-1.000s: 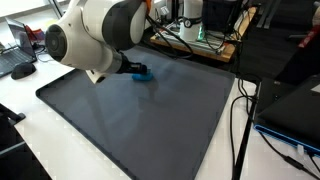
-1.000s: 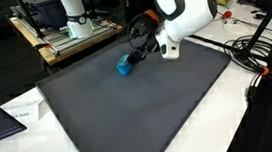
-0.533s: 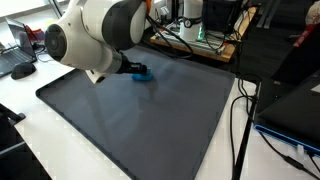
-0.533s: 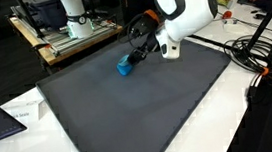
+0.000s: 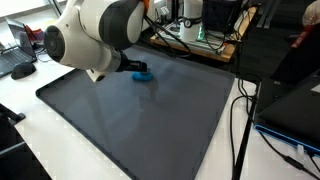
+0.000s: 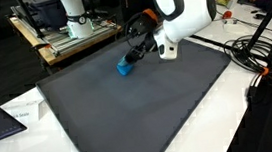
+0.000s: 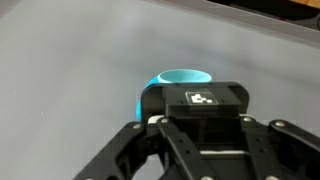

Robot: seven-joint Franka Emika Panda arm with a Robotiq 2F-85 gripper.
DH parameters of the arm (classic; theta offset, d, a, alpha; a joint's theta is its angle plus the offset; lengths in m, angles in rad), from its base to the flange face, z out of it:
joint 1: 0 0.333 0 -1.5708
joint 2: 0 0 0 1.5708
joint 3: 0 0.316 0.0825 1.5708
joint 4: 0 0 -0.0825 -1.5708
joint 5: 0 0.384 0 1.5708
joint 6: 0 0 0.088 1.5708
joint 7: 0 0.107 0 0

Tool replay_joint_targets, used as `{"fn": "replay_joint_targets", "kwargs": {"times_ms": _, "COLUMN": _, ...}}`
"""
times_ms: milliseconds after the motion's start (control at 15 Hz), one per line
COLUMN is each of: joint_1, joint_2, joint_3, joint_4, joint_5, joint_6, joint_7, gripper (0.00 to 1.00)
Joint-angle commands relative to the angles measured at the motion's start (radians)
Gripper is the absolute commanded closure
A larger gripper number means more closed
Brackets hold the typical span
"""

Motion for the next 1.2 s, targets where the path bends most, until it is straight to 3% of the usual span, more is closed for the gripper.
{"fn": "replay_joint_targets", "kwargs": {"times_ms": 0, "joint_1": -0.021, "joint_2": 0.069, "joint_3": 0.007, "joint_4": 0.101, "joint_5": 0.046, "joint_6": -0.001, "joint_7": 0.014, "gripper": 0.78}}
{"fn": "replay_joint_targets", "kwargs": {"times_ms": 667, "joint_1": -0.043, "joint_2": 0.242, "joint_3": 0.014, "joint_4": 0.315, "joint_5": 0.116, "joint_6": -0.076, "joint_7": 0.066, "gripper": 0.78}}
{"fn": "replay_joint_targets", "kwargs": {"times_ms": 1133, "joint_1": -0.044, "joint_2": 0.301, "joint_3": 0.038, "joint_4": 0.402, "joint_5": 0.144, "joint_6": -0.045, "joint_7": 0.079, "gripper": 0.78}}
